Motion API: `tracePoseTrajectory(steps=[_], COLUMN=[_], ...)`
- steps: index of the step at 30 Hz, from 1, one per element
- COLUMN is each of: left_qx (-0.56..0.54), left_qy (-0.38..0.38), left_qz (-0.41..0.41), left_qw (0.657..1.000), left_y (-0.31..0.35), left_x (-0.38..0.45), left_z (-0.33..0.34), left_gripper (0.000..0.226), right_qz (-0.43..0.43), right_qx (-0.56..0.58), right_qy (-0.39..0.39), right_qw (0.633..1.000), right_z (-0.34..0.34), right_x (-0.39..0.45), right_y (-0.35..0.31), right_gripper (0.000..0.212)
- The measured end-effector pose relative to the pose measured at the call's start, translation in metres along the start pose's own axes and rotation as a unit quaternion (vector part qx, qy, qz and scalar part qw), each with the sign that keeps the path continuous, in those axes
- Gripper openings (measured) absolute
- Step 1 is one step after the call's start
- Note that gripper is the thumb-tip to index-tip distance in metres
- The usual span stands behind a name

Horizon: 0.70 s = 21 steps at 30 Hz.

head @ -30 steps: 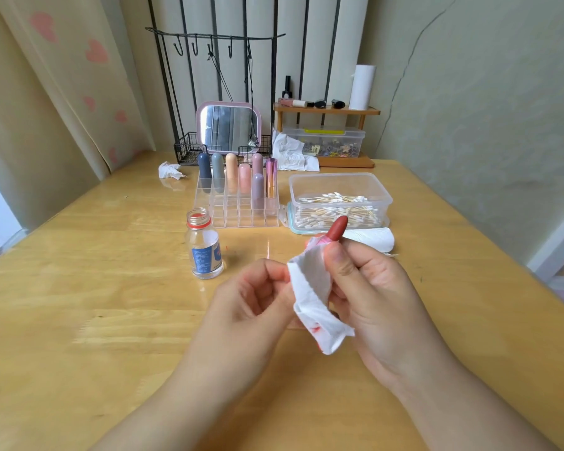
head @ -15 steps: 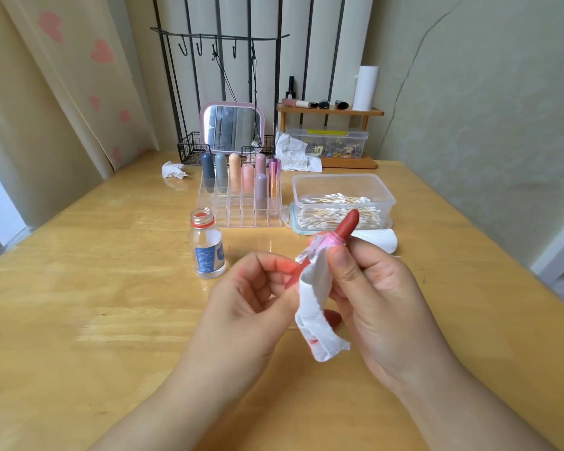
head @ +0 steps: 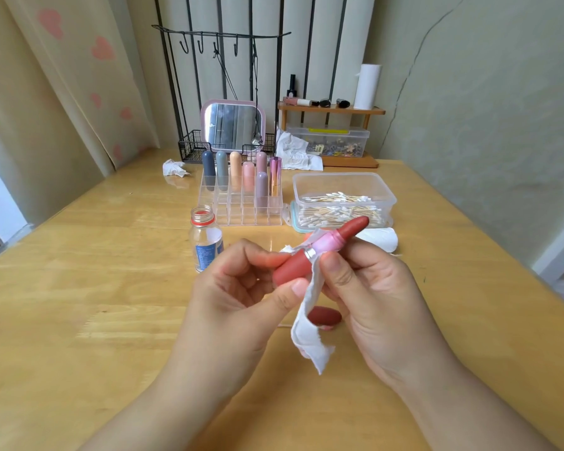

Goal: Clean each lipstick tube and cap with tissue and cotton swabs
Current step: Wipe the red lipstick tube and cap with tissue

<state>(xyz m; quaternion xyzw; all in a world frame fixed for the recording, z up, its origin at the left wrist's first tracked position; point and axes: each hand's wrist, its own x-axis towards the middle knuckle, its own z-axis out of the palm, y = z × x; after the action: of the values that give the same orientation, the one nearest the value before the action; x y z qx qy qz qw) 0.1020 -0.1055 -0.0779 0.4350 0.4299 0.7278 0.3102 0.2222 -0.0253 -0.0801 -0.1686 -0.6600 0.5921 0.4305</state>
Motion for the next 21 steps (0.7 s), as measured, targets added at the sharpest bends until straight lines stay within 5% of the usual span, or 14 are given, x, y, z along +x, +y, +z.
tracePoseTrajectory(steps=[5, 16, 21], left_qx=[-0.059, 0.022, -0.028], left_qy=[-0.048, -0.006, -0.035], left_qz=[-0.087, 0.038, -0.040], left_qw=[0.993, 0.999, 0.998], left_y=[0.0018, 0.0011, 0.0013], left_x=[-0.0022, 0.0004, -0.0022], left_z=[0.0059, -0.0015, 0.0040], left_gripper=[0.010, 0.017, 0.014], right_qz=[-0.003, -0.019, -0.020], right_qx=[0.010, 0.000, 0.002], right_qy=[-0.004, -0.014, -0.002], right_qw=[1.000, 1.000, 1.000], right_z=[-0.0047, -0.0007, -0.0016], right_x=[-0.0009, -0.0003, -0.0007], right_y=[-0.0015, 0.0014, -0.0002], right_gripper=[0.047, 0.046, 0.038])
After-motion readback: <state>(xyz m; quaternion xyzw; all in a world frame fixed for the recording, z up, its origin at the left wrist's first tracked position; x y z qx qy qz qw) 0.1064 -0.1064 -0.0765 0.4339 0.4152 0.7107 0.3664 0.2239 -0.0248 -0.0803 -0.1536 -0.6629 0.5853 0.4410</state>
